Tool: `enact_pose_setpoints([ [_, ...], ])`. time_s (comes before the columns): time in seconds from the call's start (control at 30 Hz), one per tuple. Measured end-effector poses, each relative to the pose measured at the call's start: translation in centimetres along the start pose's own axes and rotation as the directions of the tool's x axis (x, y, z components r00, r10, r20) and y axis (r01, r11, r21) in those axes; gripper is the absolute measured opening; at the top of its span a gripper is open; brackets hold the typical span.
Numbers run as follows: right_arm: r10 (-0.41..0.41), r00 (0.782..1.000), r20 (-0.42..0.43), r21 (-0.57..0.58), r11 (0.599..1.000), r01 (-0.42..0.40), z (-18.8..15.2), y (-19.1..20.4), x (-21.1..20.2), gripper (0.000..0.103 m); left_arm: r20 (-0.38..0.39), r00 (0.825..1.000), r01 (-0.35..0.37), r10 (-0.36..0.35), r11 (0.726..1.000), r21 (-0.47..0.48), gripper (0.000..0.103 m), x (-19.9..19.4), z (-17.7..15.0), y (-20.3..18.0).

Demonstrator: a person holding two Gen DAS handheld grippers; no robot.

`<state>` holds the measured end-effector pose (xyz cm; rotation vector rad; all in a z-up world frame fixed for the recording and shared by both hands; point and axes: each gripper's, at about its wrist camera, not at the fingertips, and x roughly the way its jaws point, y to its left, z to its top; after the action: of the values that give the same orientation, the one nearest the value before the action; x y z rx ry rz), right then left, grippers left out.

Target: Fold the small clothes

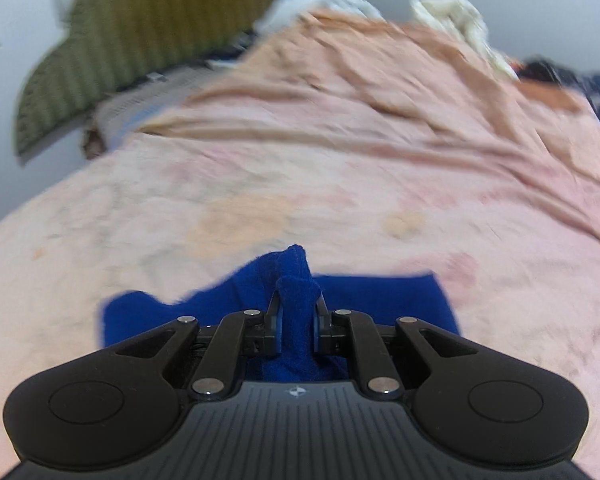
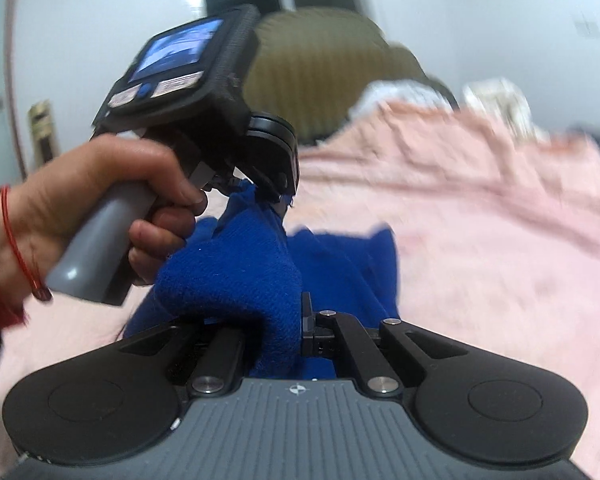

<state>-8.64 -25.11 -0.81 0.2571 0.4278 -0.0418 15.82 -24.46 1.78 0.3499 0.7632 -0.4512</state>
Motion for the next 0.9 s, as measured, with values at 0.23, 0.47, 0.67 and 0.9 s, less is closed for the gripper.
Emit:
enact_pose_setpoints([
  [0.23,0.127,0.986,-0.111,0.364,0.928,-0.079,-1.8,-6.5,2.5,0.03,0.009,0.996,0.091,-0.091,0.989,-0.114,0.057,0.1,0.7,0.6],
  [0.47,0.247,0.967,-0.07,0.558,0.813,-0.167,-3.1,-9.0,2.5,0.034,0.105,0.994,0.019,0.008,0.966,-0.259,0.075,-3.6,1.1,5.7],
  [0.67,0.307,0.952,-0.011,0.67,0.708,-0.221,-3.5,-10.6,1.9,0.041,0.073,0.997,-0.001,0.021,0.964,-0.265,0.075,-7.2,-5.0,9.3],
  [0.9,0.344,0.939,0.01,0.74,0.628,-0.238,-3.6,-11.5,1.9,0.04,0.103,0.993,-0.055,0.062,0.996,-0.073,0.078,-12.9,-15.0,7.0],
])
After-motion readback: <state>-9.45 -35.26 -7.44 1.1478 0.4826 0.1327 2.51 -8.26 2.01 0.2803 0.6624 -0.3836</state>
